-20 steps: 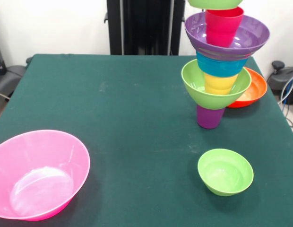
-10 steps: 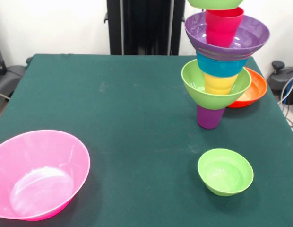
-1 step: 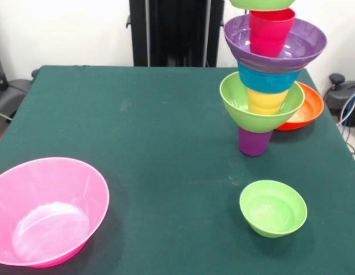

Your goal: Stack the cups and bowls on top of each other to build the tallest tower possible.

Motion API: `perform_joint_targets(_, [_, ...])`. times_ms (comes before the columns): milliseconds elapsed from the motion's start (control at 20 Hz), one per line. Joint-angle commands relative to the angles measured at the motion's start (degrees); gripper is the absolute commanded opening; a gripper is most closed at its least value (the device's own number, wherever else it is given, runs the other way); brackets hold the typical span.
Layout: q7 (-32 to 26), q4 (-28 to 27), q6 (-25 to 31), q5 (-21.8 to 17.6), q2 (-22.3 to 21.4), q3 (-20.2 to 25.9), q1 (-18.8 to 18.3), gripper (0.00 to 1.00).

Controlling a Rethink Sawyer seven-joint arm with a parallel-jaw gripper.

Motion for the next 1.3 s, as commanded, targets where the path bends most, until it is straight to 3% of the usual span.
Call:
perform_joint_targets(50, [-0.4,-0.6,4.5,0.7,1.6,6.4,0.1,0.00])
perform_joint_targets(1300, [2.0,-1.9,5.2,1.5,3.0,7.1,0.5,0.00])
